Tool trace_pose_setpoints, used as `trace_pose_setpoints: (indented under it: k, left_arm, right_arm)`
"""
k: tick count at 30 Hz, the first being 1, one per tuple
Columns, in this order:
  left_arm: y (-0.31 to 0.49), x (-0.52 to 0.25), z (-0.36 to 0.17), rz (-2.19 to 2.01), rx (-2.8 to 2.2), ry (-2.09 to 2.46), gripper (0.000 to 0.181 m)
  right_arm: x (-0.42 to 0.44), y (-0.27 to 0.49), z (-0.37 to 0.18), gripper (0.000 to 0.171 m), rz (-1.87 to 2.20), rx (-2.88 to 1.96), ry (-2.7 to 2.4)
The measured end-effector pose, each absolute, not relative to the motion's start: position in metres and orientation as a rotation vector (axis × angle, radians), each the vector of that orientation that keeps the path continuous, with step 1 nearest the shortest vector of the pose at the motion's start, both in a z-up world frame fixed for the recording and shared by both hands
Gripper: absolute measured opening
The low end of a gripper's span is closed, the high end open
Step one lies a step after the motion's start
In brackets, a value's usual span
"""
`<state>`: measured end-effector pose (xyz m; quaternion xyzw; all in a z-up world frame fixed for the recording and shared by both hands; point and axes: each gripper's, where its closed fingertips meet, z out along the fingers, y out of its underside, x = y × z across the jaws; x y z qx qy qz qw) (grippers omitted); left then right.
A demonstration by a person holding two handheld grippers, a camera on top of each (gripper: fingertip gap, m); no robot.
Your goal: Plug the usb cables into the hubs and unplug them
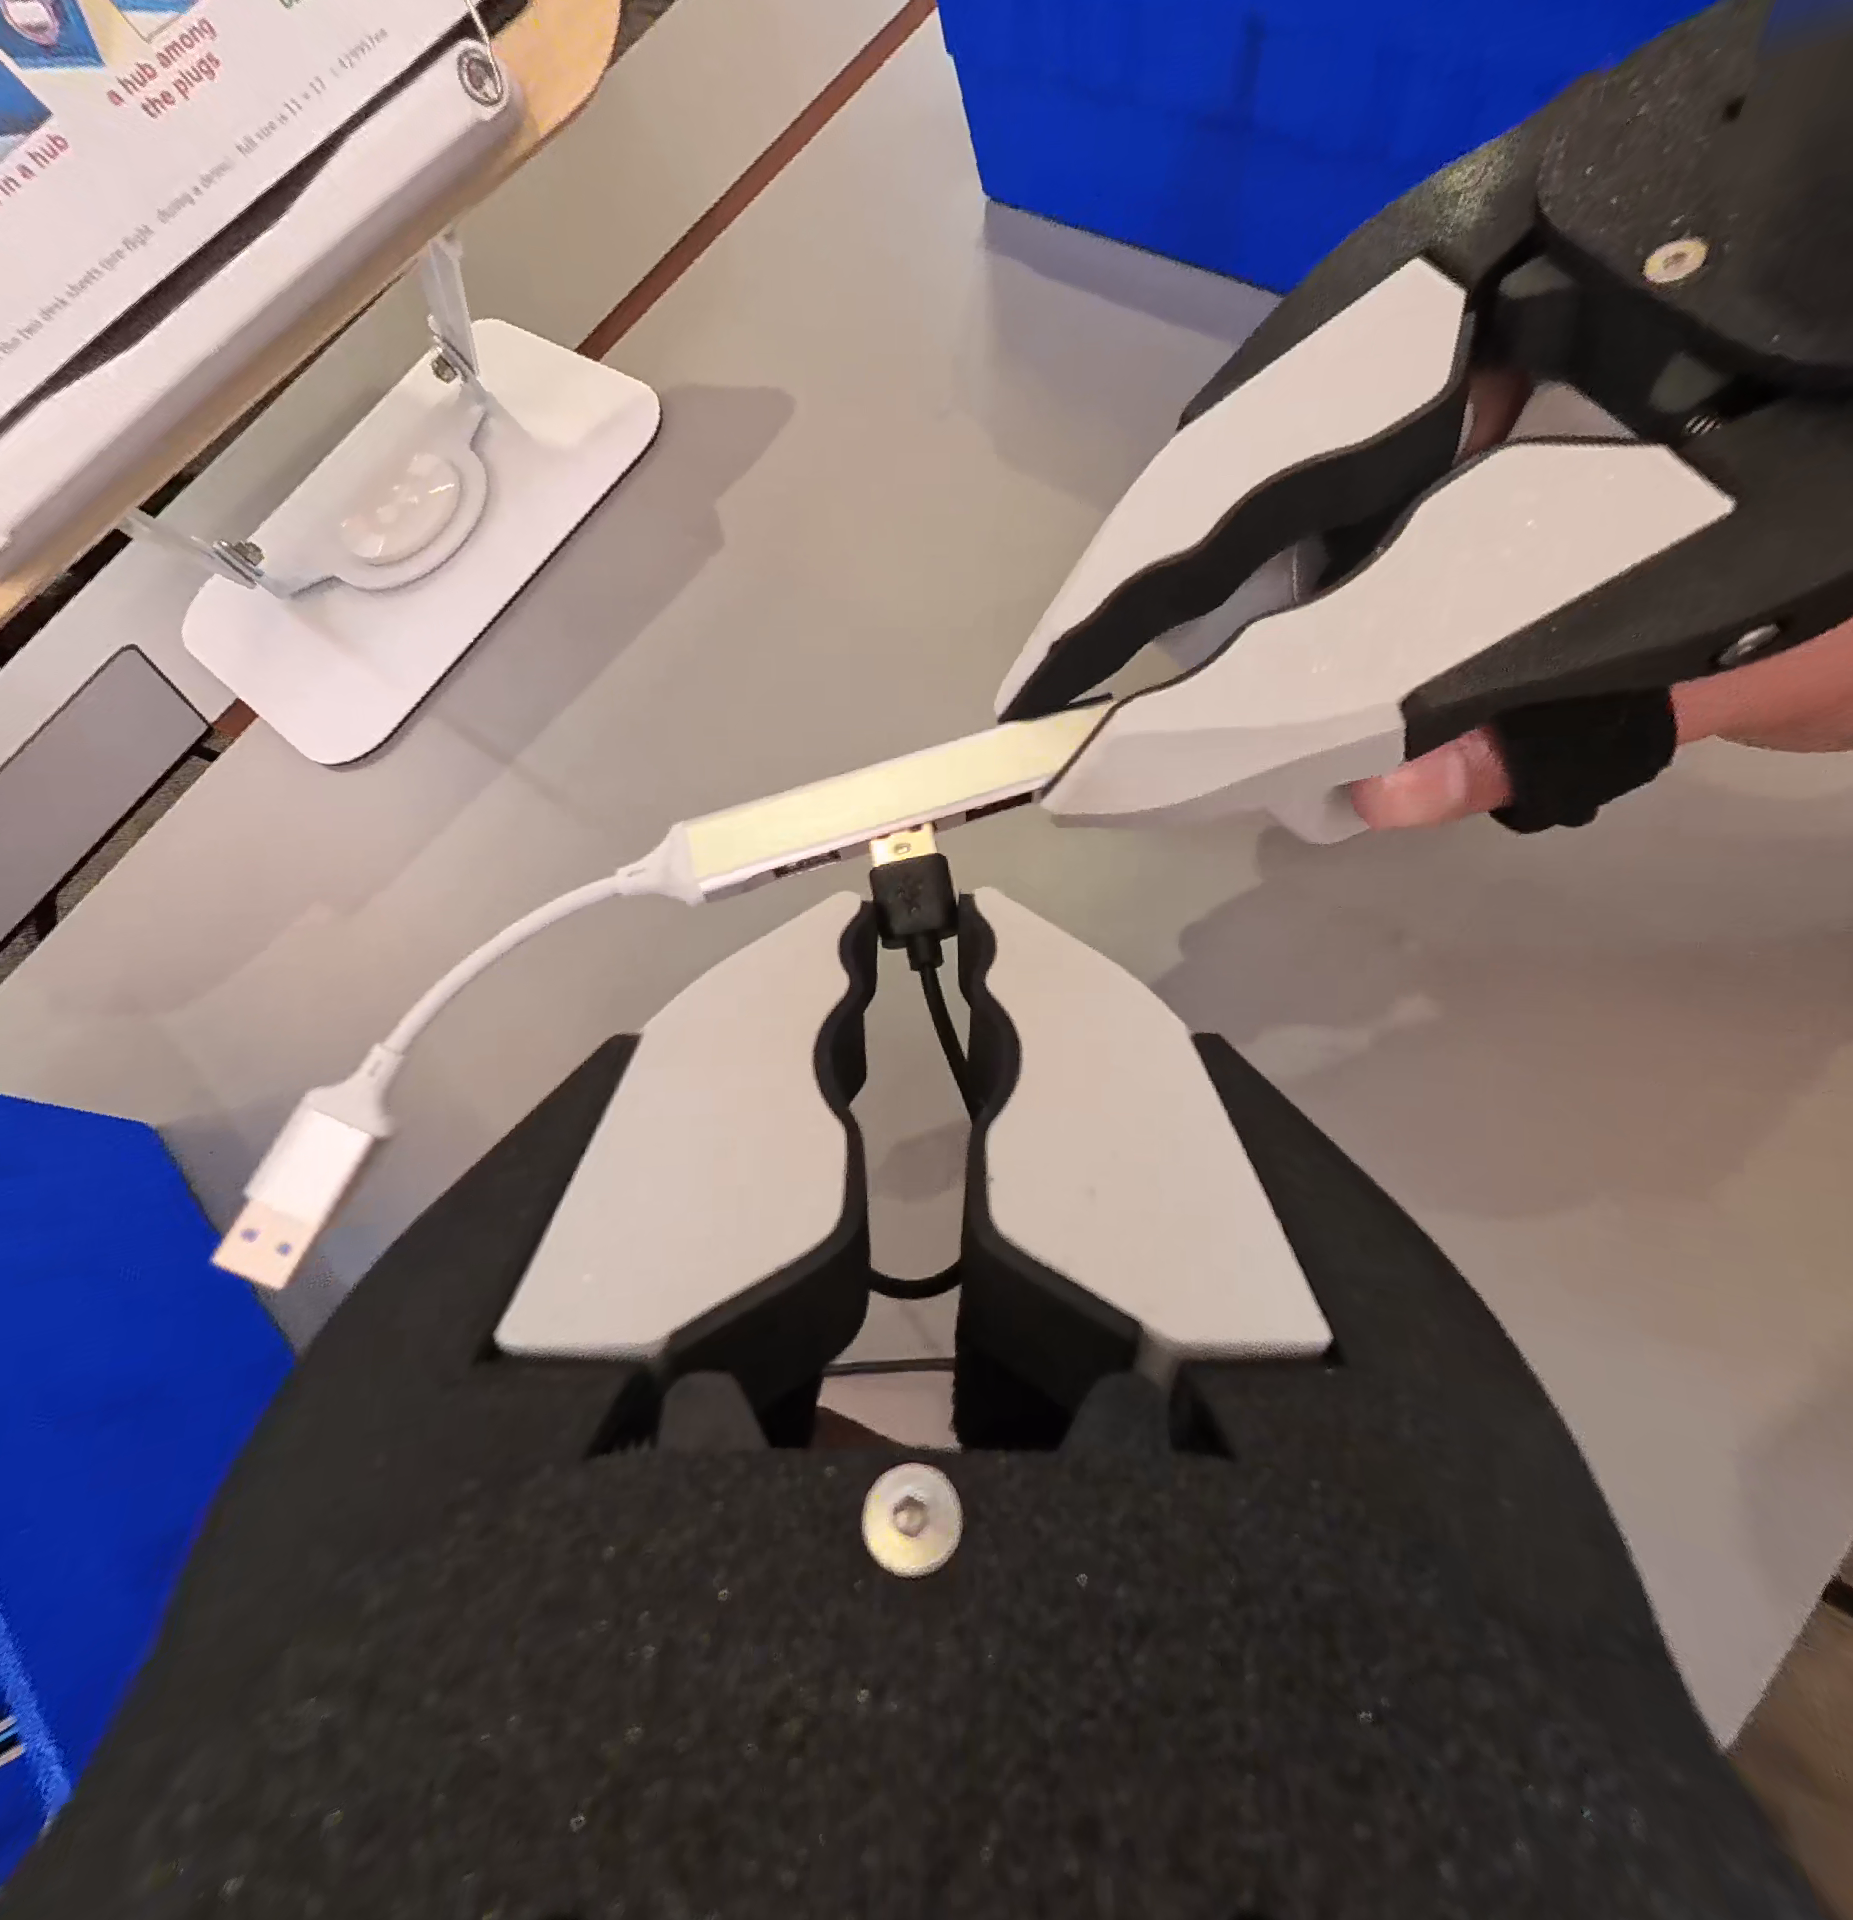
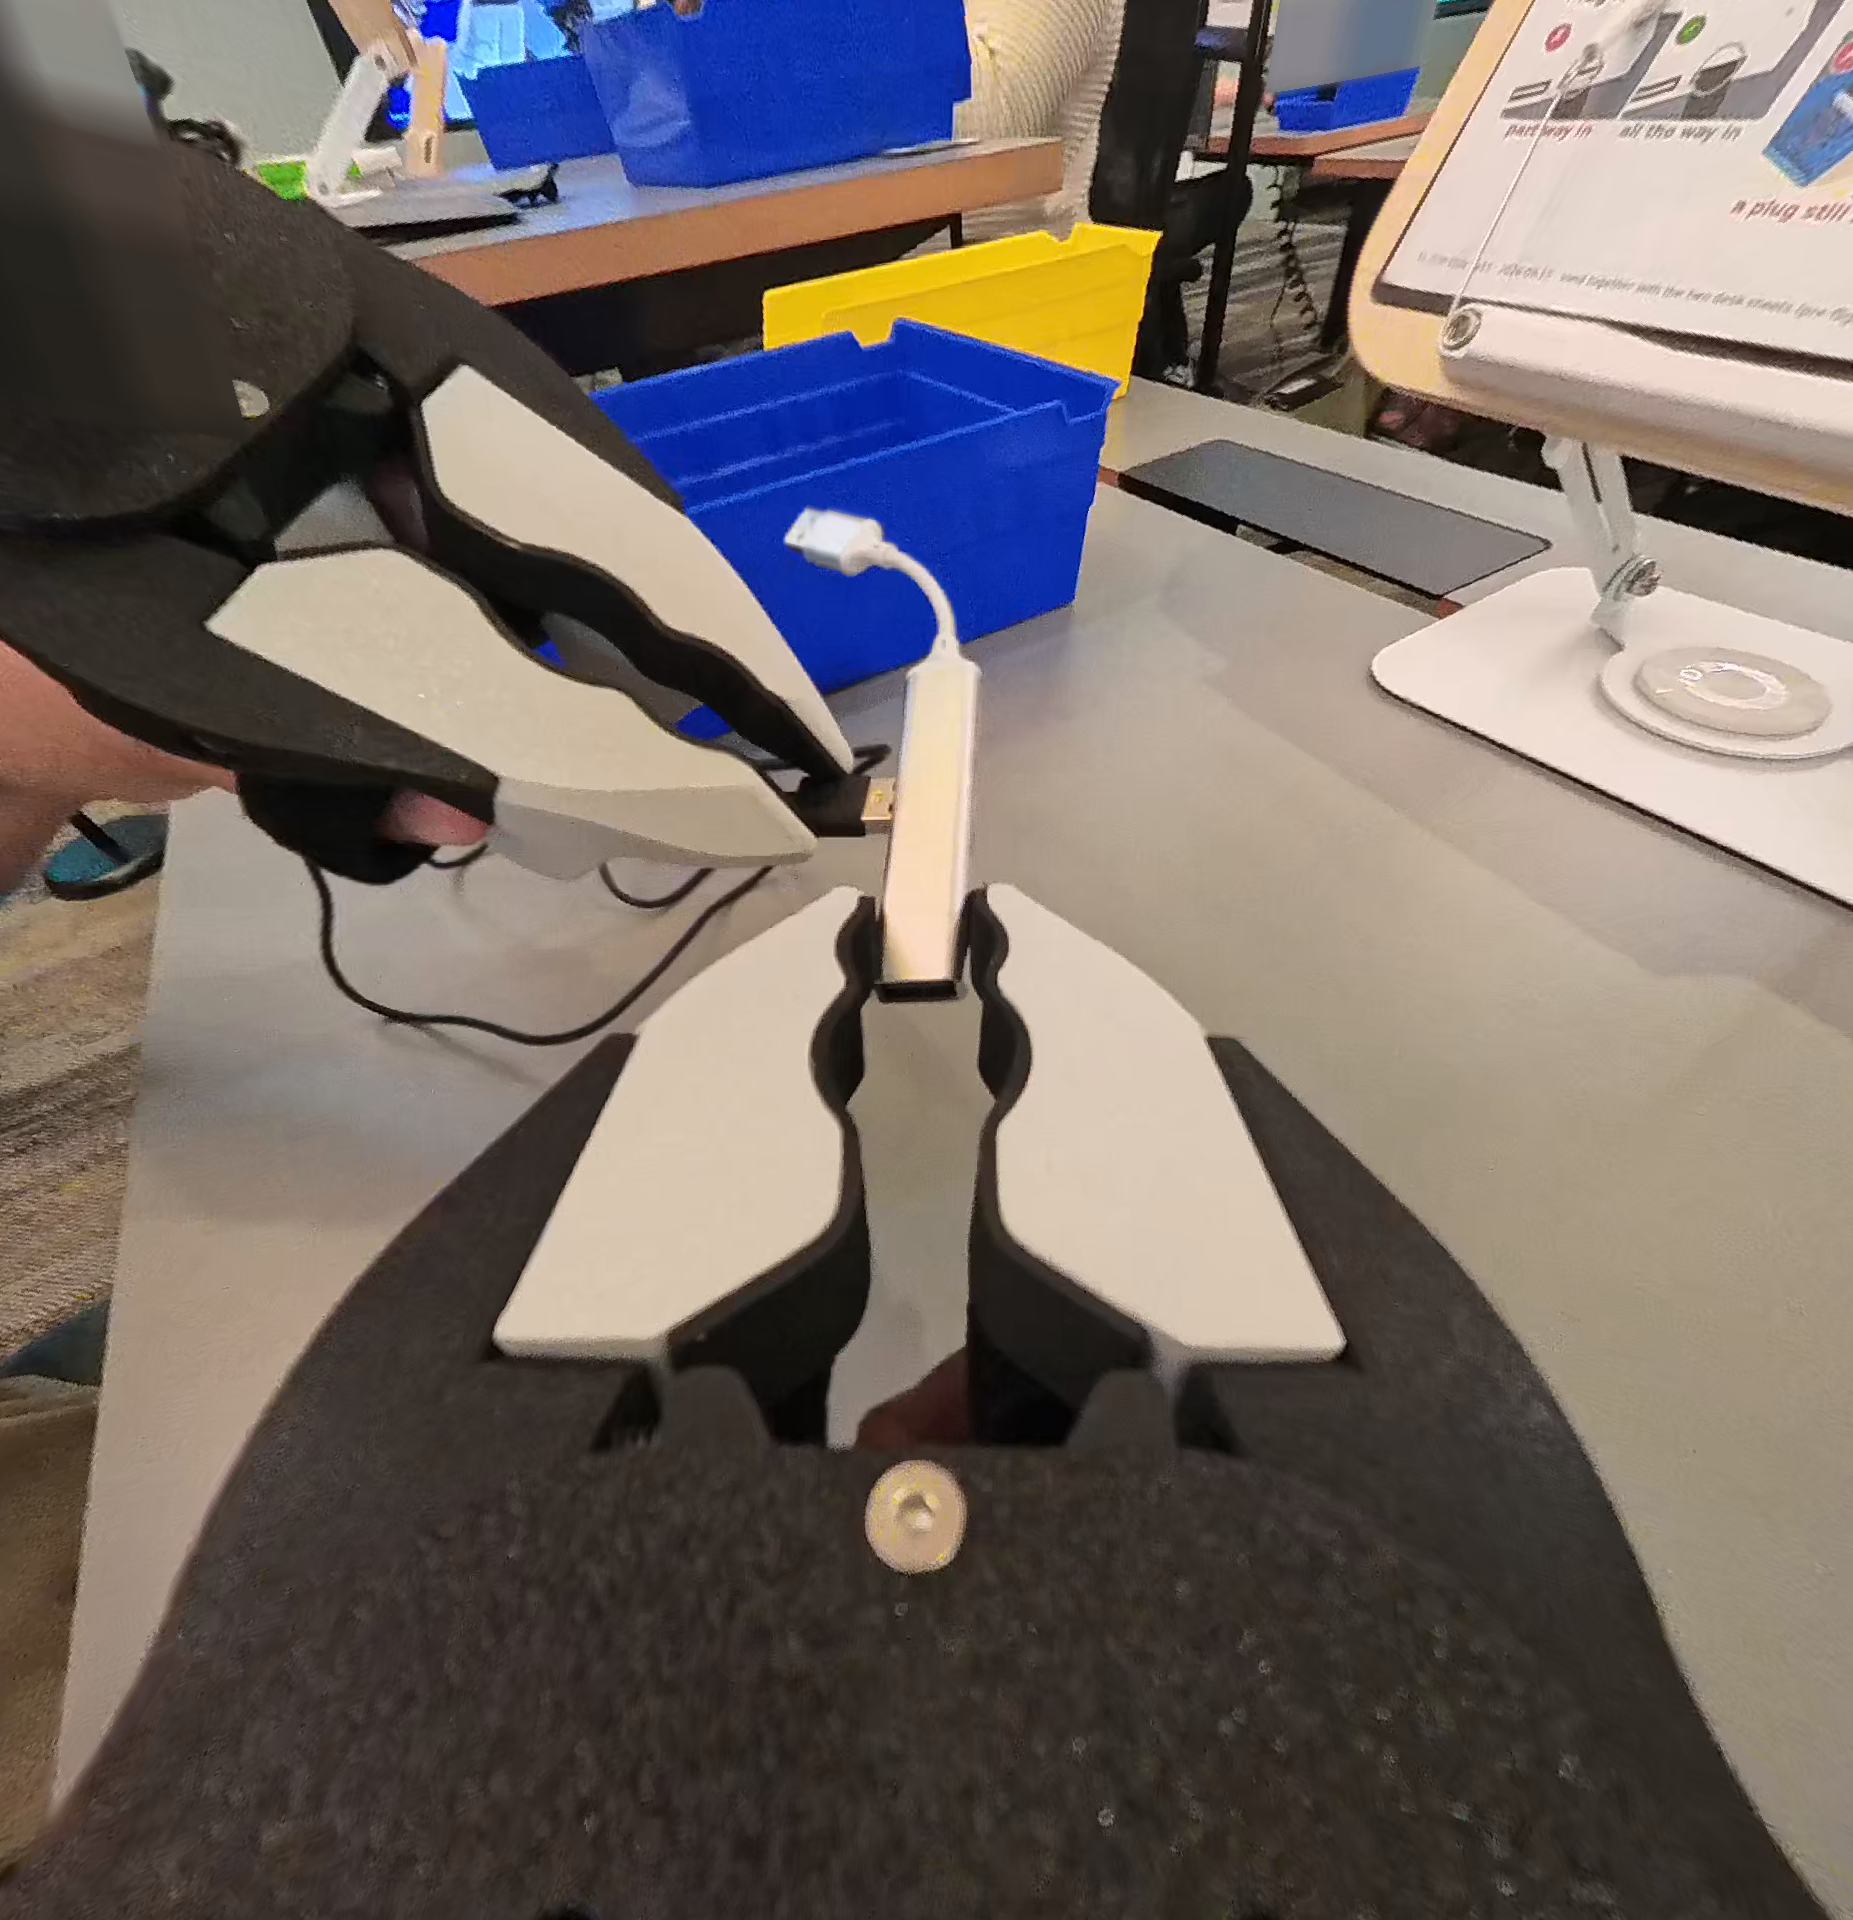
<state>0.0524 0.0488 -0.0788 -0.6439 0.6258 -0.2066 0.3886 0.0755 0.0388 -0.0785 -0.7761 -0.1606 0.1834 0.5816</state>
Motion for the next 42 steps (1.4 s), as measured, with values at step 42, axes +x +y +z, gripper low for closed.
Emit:
trace_pose_setpoints:
  k: [42]
  left_arm:
    - [0.047,0.05,-0.072,-0.49,-1.544,1.581,0.012]
  right_arm:
    - [0.061,0.034,-0.067,0.008,1.13,-1.737,-0.045]
